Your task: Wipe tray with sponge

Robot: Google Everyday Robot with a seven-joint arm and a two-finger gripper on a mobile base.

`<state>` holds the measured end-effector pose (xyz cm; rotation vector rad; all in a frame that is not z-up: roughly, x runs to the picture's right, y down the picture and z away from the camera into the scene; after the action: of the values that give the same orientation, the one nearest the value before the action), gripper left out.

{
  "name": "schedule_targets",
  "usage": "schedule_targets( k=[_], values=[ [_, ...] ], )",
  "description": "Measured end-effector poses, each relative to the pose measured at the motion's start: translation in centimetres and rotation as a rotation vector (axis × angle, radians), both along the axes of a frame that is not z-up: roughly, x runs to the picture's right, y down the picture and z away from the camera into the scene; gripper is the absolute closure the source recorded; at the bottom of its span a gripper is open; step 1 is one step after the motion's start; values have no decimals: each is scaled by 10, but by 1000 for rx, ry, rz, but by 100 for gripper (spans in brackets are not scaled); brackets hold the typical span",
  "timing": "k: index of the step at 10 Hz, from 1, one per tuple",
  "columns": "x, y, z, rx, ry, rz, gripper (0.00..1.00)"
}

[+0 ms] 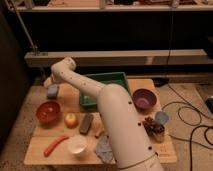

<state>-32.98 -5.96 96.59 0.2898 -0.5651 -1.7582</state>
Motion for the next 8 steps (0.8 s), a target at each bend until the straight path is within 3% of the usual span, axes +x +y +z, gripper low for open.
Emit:
schedule_targets(
  k=[4, 8],
  values=[
    [-36, -14, 12, -46, 21, -126, 20],
    [-31, 0, 25, -79, 28, -141, 20]
  ],
)
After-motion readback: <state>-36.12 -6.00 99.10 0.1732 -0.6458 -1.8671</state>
